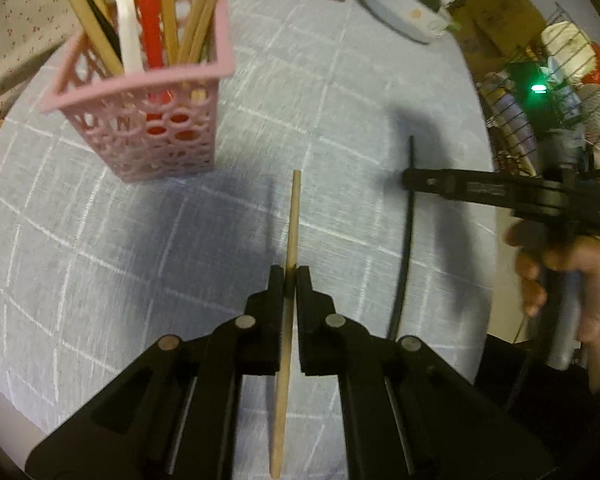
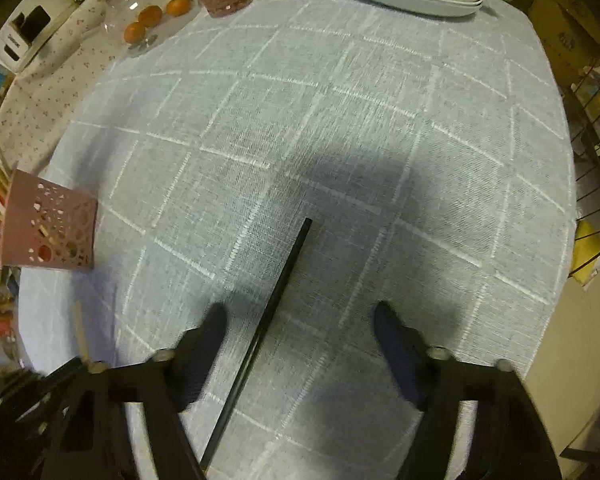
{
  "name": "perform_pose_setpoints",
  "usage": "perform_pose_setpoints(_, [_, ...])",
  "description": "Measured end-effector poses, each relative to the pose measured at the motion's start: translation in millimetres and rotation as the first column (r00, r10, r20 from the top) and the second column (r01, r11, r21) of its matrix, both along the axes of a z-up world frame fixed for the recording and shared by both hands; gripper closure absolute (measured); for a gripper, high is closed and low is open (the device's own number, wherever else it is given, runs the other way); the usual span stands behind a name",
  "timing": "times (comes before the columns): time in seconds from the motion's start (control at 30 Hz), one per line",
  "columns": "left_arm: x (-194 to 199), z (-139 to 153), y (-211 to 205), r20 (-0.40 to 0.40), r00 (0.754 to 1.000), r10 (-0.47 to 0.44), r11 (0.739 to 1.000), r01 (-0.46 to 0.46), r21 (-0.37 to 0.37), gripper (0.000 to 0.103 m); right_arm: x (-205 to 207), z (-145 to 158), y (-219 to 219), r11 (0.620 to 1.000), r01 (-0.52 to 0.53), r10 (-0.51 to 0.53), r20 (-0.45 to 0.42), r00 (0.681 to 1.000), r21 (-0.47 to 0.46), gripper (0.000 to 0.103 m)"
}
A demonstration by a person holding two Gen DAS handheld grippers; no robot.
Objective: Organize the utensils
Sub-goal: 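Grasp the black chopstick with the right tool while the left tool lifts its chopstick, then insert the wooden chopstick into the basket with the left tool while the right tool carries the black chopstick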
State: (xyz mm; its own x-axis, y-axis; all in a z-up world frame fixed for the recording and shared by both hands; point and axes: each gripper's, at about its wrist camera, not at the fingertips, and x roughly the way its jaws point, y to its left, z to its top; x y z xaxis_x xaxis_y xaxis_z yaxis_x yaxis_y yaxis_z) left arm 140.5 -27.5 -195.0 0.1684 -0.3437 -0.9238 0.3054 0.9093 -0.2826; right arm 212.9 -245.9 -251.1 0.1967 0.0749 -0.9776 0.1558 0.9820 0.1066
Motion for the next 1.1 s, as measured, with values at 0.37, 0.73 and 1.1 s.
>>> perform_pose_setpoints(0.37, [-12,28,22,0.09,0.994,0.054,0.999,-0.054,-0.011,0.097,1,5,47,0.984,-0.135,0.14,0.039,0.989,-0.118,0.093])
perform_pose_setpoints(0.73, [-17,55,44,0.186,0.976,0.112,0.993,-0.101,-0.068,0.097,-16,44,60,0.986,-0.169,0.169,0.138,0.976,-0.015,0.098])
perform_pose_setpoints(1.1, [-29,92,62,0.307,0.937,0.168,0.98,-0.126,-0.151,0.097,-68,111,63,0.972,-0.235,0.221,0.312,0.924,0.007,0.098])
